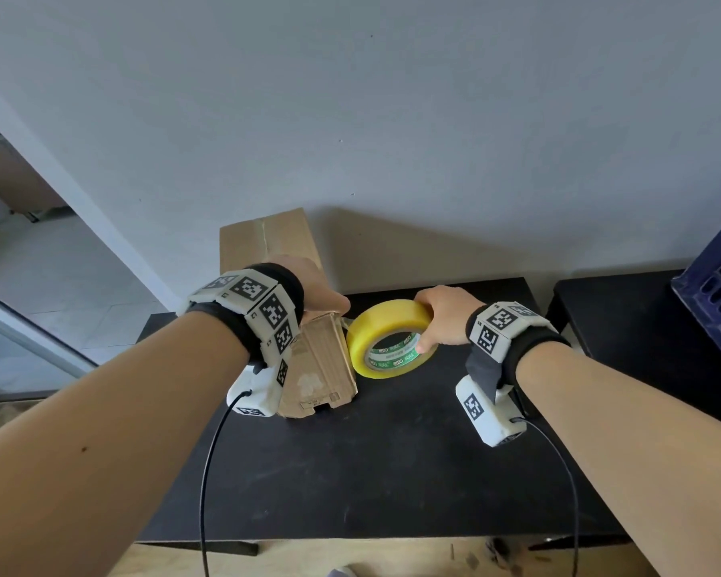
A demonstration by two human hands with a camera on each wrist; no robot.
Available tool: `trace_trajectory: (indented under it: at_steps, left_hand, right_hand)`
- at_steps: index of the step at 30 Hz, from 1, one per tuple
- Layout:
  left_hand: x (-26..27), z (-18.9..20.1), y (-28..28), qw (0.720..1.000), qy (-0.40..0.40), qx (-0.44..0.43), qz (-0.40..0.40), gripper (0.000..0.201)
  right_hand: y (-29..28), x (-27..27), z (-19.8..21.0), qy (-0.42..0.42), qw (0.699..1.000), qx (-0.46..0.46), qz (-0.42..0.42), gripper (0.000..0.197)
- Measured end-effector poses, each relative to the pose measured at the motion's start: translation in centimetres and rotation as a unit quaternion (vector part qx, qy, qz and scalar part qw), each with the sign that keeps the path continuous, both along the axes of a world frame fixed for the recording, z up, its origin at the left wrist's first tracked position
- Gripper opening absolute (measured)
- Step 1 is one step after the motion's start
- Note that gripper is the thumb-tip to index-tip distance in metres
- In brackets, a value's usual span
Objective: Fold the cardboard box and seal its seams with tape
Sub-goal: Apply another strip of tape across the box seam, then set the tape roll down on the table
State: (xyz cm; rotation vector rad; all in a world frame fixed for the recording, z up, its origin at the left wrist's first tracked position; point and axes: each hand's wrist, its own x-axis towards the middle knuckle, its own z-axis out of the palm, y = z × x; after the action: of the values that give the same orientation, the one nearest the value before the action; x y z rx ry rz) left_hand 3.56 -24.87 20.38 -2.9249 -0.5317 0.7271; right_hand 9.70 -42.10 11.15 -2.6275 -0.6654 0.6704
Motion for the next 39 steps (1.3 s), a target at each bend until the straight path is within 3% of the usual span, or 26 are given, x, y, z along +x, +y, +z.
trace_trajectory:
  at_steps: [11, 14, 16, 18, 20, 23, 26, 34, 39]
  left_hand:
    - [-1.0, -0.2, 0.6, 0.999, -0.032, -0.008, -0.004, 0.053]
    - [-0.9, -0.3, 1.5, 0.993, -0.042, -0.091, 0.056, 0.068]
    - [-0.7, -0.3, 2.3, 0.962, -0.069, -0.219, 0.146, 0.067]
    - [-0.7, 0.2, 3.0, 0.933, -0.089, -0.294, 0.19, 0.06]
    - [-0.8, 0.7, 3.3, 0.938, -0.124, -0.286, 0.148, 0.052]
    - [-0.7, 1.4, 2.8, 0.952, -0.191, -0.237, 0.021, 0.043]
    - [-0.6, 1.7, 1.5, 0.946, -0.188, -0.26, -0.047, 0.042]
    - [0.4, 1.1, -0.5, 0.956, -0.183, -0.208, -0.094, 0.037]
    - [0.8, -0.2, 0.1, 0.947, -0.219, -0.227, -0.062, 0.031]
  right_hand:
    - [-0.9, 0.1, 3.5, -0.098, 0.994, 0.036, -0.043, 0.052]
    - [-0.8, 0.1, 5.0, -0.117, 0.991, 0.054, -0.041, 0.051]
    - [-0.5, 0.0, 5.8, -0.125, 0.99, 0.064, -0.036, 0.05]
    - [-0.1, -0.2, 6.5, -0.138, 0.988, 0.066, -0.03, 0.05]
    - [0.3, -0.3, 7.0, -0.154, 0.986, 0.067, -0.023, 0.05]
    - [0.9, -0.3, 7.8, -0.176, 0.982, 0.059, -0.019, 0.052]
    - [1.3, -0.3, 8.4, -0.185, 0.981, 0.057, -0.015, 0.054]
    - [1.8, 0.1, 8.7, -0.203, 0.977, 0.066, 0.0, 0.054]
    - [0.4, 0.7, 9.4, -0.141, 0.985, 0.096, 0.0, 0.068]
